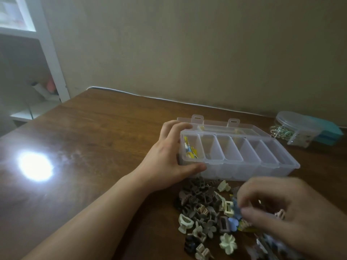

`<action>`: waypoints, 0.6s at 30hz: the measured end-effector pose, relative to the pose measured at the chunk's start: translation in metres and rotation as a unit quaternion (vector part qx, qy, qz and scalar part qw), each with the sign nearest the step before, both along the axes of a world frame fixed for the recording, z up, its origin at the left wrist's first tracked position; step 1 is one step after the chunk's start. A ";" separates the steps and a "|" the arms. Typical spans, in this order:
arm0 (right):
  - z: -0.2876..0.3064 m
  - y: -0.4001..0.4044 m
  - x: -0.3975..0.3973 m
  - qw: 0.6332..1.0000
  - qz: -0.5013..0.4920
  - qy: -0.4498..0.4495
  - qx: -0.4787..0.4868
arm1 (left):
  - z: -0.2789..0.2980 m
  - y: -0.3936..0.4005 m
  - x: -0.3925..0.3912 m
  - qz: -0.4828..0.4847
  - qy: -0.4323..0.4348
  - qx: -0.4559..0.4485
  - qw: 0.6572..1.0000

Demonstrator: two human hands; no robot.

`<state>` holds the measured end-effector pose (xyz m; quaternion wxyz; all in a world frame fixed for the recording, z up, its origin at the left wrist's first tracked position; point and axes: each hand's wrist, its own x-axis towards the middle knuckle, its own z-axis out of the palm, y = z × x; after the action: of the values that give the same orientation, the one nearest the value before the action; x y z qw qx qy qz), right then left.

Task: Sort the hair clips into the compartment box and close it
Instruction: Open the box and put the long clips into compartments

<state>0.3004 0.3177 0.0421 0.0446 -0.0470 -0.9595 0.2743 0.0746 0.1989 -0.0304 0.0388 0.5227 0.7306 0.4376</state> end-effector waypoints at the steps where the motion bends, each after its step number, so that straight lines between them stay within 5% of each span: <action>1: 0.003 0.001 -0.008 0.996 -0.022 0.011 -0.083 | -0.001 0.001 0.000 -0.002 -0.007 0.003 1.000; 7: 0.009 0.004 -0.095 0.964 -0.131 0.193 -0.124 | -0.005 0.001 -0.003 -0.010 -0.019 0.017 1.000; 11: -0.003 0.004 -0.116 0.986 -0.121 0.110 -0.020 | -0.005 0.000 -0.002 -0.010 0.003 0.027 1.000; 16: 0.020 0.008 -0.062 0.983 -0.089 0.152 0.045 | -0.005 0.002 -0.003 -0.004 0.013 0.010 1.000; 18: 0.026 0.012 -0.025 0.994 -0.047 0.064 0.071 | -0.004 0.002 -0.003 0.000 0.021 -0.001 1.000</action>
<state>0.2750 0.3296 0.0680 0.1217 -0.0715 -0.9685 0.2052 0.0714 0.2013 -0.0348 0.0235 0.5320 0.7315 0.4258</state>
